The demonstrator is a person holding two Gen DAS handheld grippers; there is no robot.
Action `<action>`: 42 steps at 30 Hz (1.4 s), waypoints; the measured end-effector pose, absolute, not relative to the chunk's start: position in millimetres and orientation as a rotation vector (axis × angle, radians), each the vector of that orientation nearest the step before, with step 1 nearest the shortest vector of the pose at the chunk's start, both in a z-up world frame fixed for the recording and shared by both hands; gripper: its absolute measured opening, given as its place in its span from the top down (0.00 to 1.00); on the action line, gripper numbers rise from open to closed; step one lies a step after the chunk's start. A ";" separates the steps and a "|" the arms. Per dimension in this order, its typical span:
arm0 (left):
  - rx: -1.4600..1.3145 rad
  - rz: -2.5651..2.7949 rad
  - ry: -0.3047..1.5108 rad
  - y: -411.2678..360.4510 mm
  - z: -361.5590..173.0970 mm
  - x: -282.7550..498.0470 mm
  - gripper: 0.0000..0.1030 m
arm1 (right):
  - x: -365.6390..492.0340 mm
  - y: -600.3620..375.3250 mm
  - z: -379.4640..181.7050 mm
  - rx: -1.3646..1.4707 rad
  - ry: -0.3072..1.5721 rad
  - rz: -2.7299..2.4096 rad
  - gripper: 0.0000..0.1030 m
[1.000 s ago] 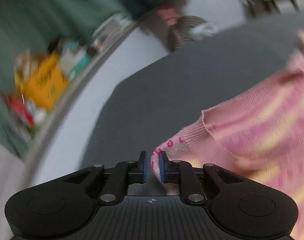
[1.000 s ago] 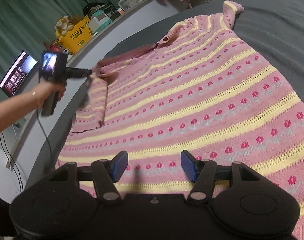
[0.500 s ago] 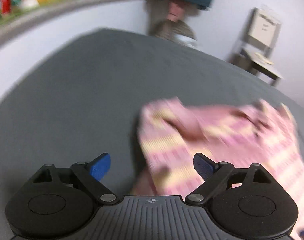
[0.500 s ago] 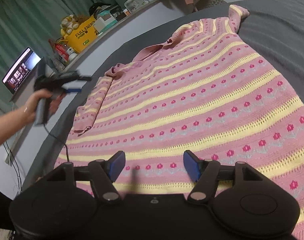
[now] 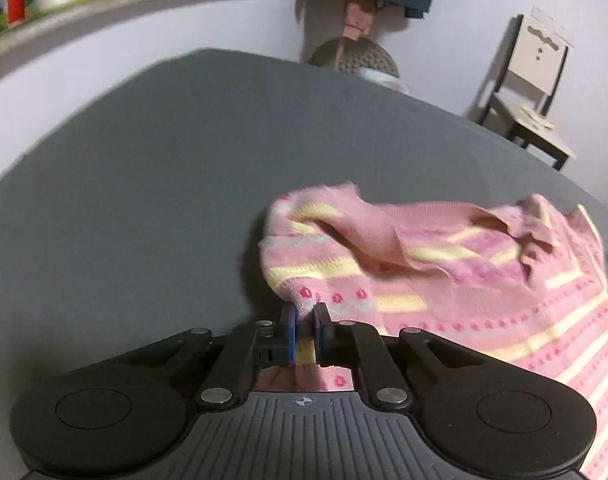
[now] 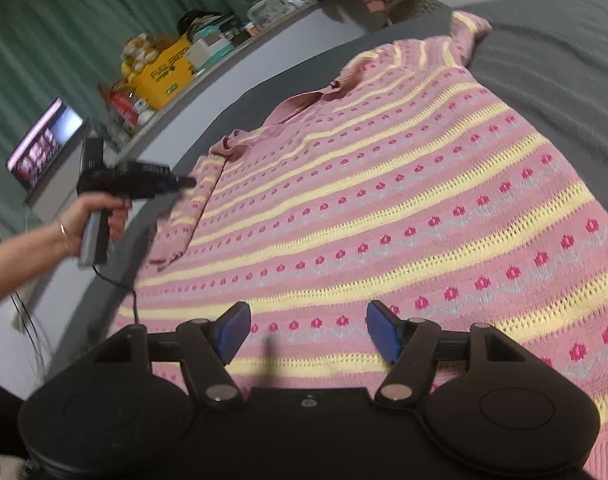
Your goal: Fold clothes
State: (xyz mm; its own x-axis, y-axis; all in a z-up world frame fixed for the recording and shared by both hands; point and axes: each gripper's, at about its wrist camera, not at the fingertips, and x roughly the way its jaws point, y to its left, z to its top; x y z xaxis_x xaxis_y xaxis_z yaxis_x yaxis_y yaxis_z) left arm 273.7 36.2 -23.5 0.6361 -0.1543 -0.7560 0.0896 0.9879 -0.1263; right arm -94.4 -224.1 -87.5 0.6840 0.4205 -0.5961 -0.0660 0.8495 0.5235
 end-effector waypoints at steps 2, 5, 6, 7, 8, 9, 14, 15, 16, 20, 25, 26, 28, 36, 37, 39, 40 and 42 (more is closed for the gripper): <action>-0.017 -0.072 0.839 43.3 -23.2 280.8 0.95 | -95.7 -219.5 -86.8 0.449 0.769 0.290 0.36; 0.127 0.086 0.753 52.1 -9.6 307.3 0.95 | -97.5 -215.7 -87.3 0.420 0.758 0.297 0.35; 0.174 0.135 0.733 54.0 -5.6 317.7 0.95 | -97.4 -216.7 -87.8 0.425 0.757 0.300 0.35; 0.186 0.156 0.740 55.3 -4.8 326.8 0.94 | -96.9 -219.6 -88.8 0.443 0.757 0.302 0.35; 0.191 0.155 0.766 55.1 -6.7 335.8 0.94 | -96.3 -222.7 -89.8 0.463 0.758 0.305 0.34; 0.209 0.164 0.810 52.3 -13.0 345.2 0.94 | -95.1 -225.1 -90.6 0.487 0.758 0.306 0.34; 0.119 0.156 0.990 58.6 -39.5 356.4 0.88 | -90.3 -234.3 -94.7 0.583 0.757 0.309 0.34; 0.071 0.155 0.971 64.3 -38.2 351.6 0.84 | -90.4 -234.1 -94.7 0.584 0.757 0.309 0.34; 0.023 0.155 0.952 70.0 -36.9 346.8 0.68 | -90.6 -233.6 -94.5 0.582 0.757 0.309 0.34; -0.120 0.139 0.853 93.6 -26.4 310.6 0.04 | -89.7 -230.3 -93.2 0.560 0.760 0.308 0.34; -0.349 -0.007 0.828 110.3 -30.3 271.2 0.05 | -89.8 -230.1 -92.1 0.555 0.765 0.306 0.34; -0.364 -0.018 0.822 110.2 -33.3 266.5 0.05 | -90.2 -230.3 -92.0 0.555 0.765 0.306 0.34; -0.362 -0.027 0.805 103.3 -36.8 261.0 0.09 | -91.0 -230.1 -91.8 0.549 0.764 0.306 0.34; -0.379 -0.044 0.909 80.5 -54.7 281.2 0.86 | -95.8 -222.1 -90.1 0.454 0.751 0.313 0.34; -0.325 -0.014 0.890 83.0 -47.7 281.1 0.86 | -96.9 -220.6 -89.8 0.438 0.749 0.315 0.34; -0.215 0.046 0.851 88.1 -33.9 280.8 0.86 | -98.3 -217.4 -89.4 0.409 0.745 0.319 0.34; -0.114 0.098 0.838 92.2 -28.2 283.2 0.86 | -99.0 -216.2 -89.1 0.399 0.745 0.321 0.33; 0.091 0.239 0.834 95.3 -25.3 294.6 0.85 | -99.4 -215.0 -88.8 0.389 0.744 0.324 0.30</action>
State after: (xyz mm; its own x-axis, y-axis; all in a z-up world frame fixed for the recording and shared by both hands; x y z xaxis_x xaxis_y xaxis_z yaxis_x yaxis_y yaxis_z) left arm 294.6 95.3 -25.3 0.6468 0.2448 -0.7223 -0.1739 0.9695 0.1728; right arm -99.4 -215.0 -88.8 0.6924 0.4172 -0.5886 -0.1467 0.8802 0.4513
